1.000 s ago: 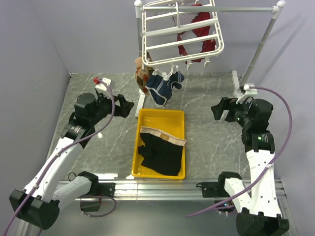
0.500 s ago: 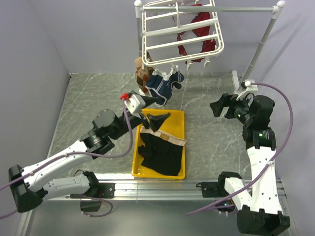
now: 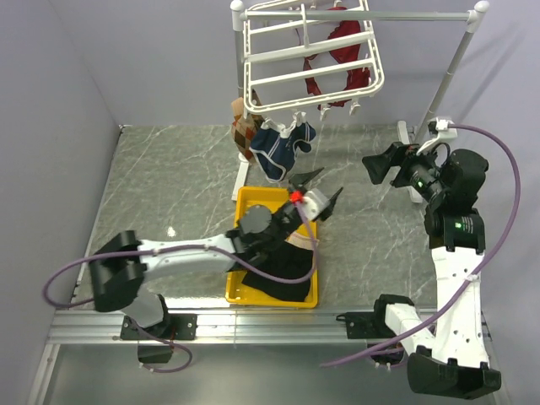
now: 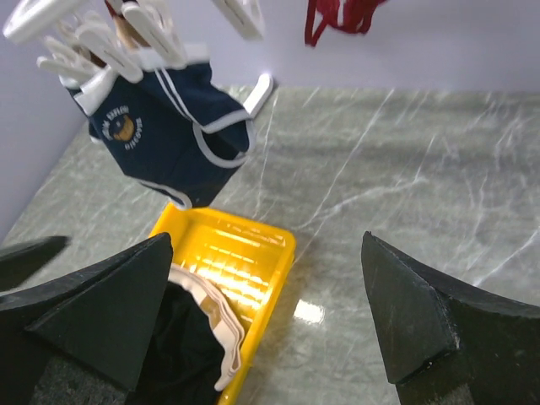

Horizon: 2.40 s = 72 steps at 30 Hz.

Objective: Clip the underwear to the hanger

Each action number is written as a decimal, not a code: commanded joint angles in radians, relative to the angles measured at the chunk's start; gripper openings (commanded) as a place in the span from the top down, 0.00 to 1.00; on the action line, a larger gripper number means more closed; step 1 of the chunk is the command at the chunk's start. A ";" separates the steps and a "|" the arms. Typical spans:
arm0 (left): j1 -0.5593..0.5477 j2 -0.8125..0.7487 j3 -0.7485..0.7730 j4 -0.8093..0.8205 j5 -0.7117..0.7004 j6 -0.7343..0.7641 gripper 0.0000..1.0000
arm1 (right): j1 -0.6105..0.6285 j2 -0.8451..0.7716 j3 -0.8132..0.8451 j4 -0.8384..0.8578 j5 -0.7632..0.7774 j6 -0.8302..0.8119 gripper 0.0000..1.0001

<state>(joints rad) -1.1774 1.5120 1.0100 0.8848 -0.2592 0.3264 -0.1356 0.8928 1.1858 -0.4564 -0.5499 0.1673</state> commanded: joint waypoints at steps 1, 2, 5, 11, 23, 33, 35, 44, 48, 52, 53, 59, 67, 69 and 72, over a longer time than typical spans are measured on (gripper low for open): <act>-0.021 0.132 0.145 0.235 -0.167 0.195 0.31 | -0.006 0.008 0.046 0.027 0.031 0.017 0.00; -0.024 0.161 0.163 0.261 -0.184 0.254 0.25 | -0.007 0.012 0.046 0.030 0.031 0.018 0.00; -0.042 0.282 0.220 0.483 -0.297 0.388 0.19 | -0.007 0.021 0.051 0.022 0.060 -0.003 0.00; -0.045 0.592 0.404 0.977 -0.454 0.709 0.34 | -0.012 0.035 0.083 -0.002 0.160 -0.038 0.00; 0.024 0.660 0.516 0.976 -0.476 0.671 0.40 | -0.065 0.106 0.208 -0.057 0.119 -0.061 0.00; 0.127 0.790 0.760 0.977 -0.446 0.724 0.48 | -0.107 0.127 0.245 -0.054 0.033 -0.017 0.00; 0.136 0.812 0.804 0.977 -0.439 0.727 0.48 | -0.108 0.130 0.241 -0.054 0.025 -0.017 0.00; 0.137 0.821 0.851 0.976 -0.407 0.717 0.47 | -0.110 0.143 0.242 -0.050 -0.008 -0.011 0.00; 0.137 0.795 0.842 0.976 -0.408 0.709 0.47 | -0.110 0.149 0.259 -0.068 -0.070 -0.025 0.00; 0.136 0.774 0.820 0.976 -0.400 0.692 0.47 | -0.110 0.156 0.268 -0.073 -0.120 -0.020 0.00; 0.136 0.769 0.811 0.976 -0.400 0.689 0.47 | -0.110 0.158 0.276 -0.073 -0.122 -0.017 0.00; 0.137 0.746 0.799 0.977 -0.410 0.689 0.48 | -0.108 0.163 0.288 -0.073 -0.117 -0.011 0.00; 0.137 0.741 0.828 0.977 -0.394 0.721 0.45 | -0.111 0.167 0.293 -0.076 -0.093 -0.014 0.00; 0.137 0.732 0.828 0.977 -0.393 0.724 0.45 | -0.113 0.172 0.302 -0.077 -0.081 -0.005 0.00; 0.137 0.717 0.822 0.977 -0.391 0.740 0.44 | -0.119 0.178 0.310 -0.073 -0.071 0.015 0.00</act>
<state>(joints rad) -1.0363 2.3196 1.8099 1.3052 -0.6685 1.0393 -0.2413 1.0672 1.4464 -0.5465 -0.6353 0.1555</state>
